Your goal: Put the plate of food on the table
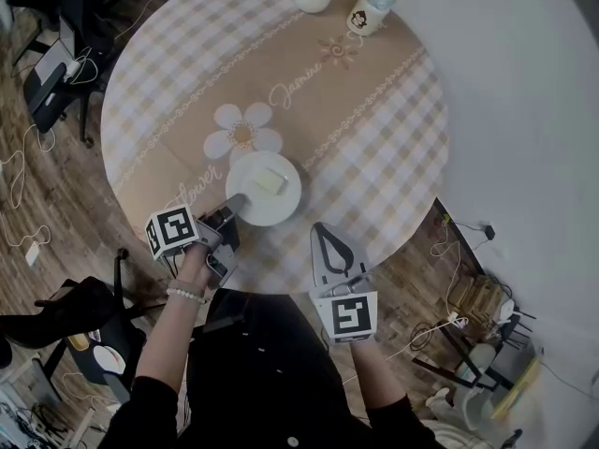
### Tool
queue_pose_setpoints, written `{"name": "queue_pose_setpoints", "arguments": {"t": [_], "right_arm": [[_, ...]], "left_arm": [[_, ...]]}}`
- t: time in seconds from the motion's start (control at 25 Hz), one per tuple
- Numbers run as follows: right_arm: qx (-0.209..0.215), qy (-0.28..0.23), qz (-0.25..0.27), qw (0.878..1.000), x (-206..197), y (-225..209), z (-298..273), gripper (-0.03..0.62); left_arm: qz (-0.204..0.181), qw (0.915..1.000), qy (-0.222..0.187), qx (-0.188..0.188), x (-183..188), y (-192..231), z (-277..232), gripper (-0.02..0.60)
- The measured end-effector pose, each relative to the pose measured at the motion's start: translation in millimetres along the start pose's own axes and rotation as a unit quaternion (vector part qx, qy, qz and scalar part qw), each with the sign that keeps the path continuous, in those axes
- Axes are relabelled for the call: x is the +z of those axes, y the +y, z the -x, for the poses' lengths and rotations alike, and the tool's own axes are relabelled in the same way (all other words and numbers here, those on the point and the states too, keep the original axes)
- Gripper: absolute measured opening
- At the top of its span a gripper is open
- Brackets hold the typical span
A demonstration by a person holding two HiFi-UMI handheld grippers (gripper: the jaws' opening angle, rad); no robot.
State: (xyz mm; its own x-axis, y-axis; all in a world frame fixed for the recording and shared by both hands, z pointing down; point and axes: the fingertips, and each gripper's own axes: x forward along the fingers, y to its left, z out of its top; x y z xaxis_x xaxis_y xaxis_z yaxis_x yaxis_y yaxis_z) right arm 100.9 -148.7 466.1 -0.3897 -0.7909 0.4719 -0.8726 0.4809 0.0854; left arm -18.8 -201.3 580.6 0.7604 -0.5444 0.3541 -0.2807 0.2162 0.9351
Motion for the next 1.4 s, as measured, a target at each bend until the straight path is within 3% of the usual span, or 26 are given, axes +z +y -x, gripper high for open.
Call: {"name": "queue_pose_setpoints", "arguments": {"t": [0.96, 1.12, 1.4], "right_arm": [[0.044, 0.085, 0.003, 0.995, -56.8, 17.2, -61.2, 0.000], [0.057, 0.117, 0.036, 0.991, -71.2, 23.2, -64.6, 0.002], [0.083, 0.125, 0.132, 0.980, -80.4, 40.8, -71.7, 0.002]], "left_arm": [[0.002, 0.9989, -0.001, 0.046, 6.7, 35.7, -15.7, 0.012], [0.007, 0.9987, -0.002, 0.050, 7.4, 39.6, -18.0, 0.012], [0.012, 0.9985, -0.004, 0.053, 7.3, 44.4, -19.3, 0.012]]}}
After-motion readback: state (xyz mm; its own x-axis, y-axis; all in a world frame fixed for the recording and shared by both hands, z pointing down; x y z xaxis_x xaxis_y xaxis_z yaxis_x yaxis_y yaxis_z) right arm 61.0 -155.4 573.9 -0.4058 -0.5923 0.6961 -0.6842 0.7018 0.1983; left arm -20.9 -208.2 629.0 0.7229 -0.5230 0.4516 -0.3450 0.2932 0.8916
